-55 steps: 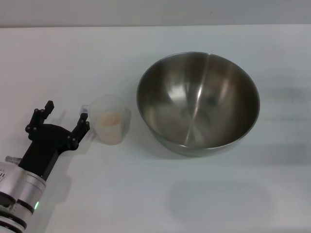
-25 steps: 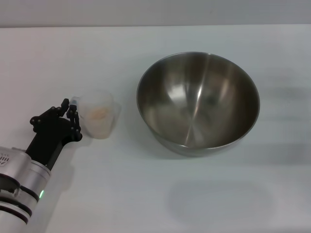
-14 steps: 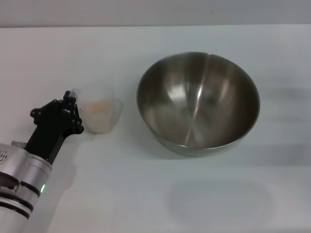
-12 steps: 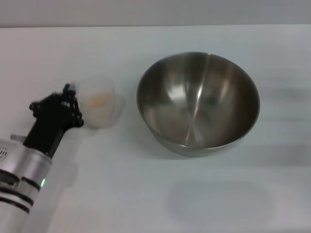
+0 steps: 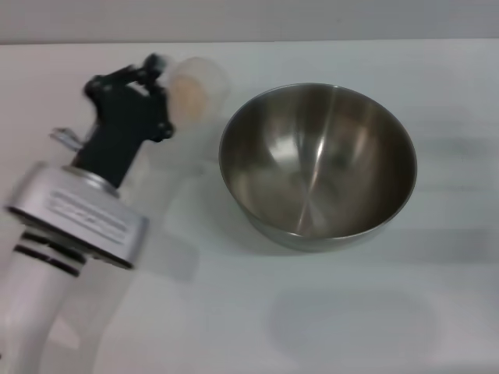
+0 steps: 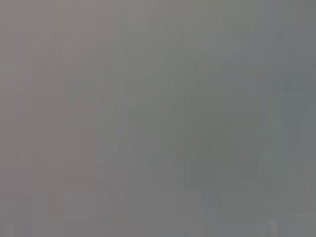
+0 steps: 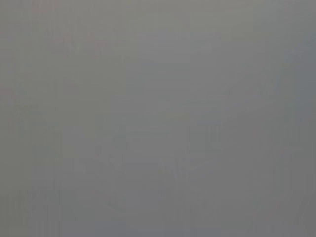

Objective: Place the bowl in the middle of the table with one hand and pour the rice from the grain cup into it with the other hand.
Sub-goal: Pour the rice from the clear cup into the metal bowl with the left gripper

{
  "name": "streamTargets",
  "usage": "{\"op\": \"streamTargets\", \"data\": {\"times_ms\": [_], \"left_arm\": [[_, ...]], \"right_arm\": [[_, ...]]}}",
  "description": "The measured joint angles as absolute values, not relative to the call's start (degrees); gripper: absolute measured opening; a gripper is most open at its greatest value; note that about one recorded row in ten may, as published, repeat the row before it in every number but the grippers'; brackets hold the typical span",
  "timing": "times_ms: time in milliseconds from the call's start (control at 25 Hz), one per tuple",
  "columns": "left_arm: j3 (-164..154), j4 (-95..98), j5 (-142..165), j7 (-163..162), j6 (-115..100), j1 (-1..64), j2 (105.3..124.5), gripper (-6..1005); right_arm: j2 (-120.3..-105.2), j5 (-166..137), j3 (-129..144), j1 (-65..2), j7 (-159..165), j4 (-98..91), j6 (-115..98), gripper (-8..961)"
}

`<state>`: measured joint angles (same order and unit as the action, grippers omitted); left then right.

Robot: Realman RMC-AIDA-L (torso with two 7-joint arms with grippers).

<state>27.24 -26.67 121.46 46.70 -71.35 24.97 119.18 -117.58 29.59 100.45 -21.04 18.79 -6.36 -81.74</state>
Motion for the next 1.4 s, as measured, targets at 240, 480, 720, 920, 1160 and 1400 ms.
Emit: {"op": "streamTargets", "data": {"times_ms": [240,480,720,920,1160,1400], "left_arm": [[24.9,-26.5,127.7,67.5,-72.1,27.8,119.18,20],[24.9,-27.2,134.7,77.7,-72.1,28.5,119.18,20],[24.0,-28.3,139.9,92.0,-70.1,28.4,119.18,20],[22.6,-28.4,139.9,99.3,-69.6,28.4,119.18,21],[21.3,-28.7,140.0,106.1,-69.5,28.3,119.18,21],[19.8,-29.0,140.0,112.8,-70.0,28.1,119.18,21]], "right_arm": [[-117.45,29.4,100.5,-21.3,18.6,-7.1,-81.7,436],[-117.33,29.3,100.4,-21.7,18.5,-7.2,-81.7,436],[-117.25,29.2,100.5,-21.8,18.5,-7.2,-81.8,437],[-117.24,29.1,100.4,-21.8,18.5,-7.2,-81.8,437],[-117.24,29.1,100.5,-21.8,18.5,-7.2,-81.8,437],[-117.24,29.1,100.5,-21.8,18.5,-7.2,-81.8,438]]}}
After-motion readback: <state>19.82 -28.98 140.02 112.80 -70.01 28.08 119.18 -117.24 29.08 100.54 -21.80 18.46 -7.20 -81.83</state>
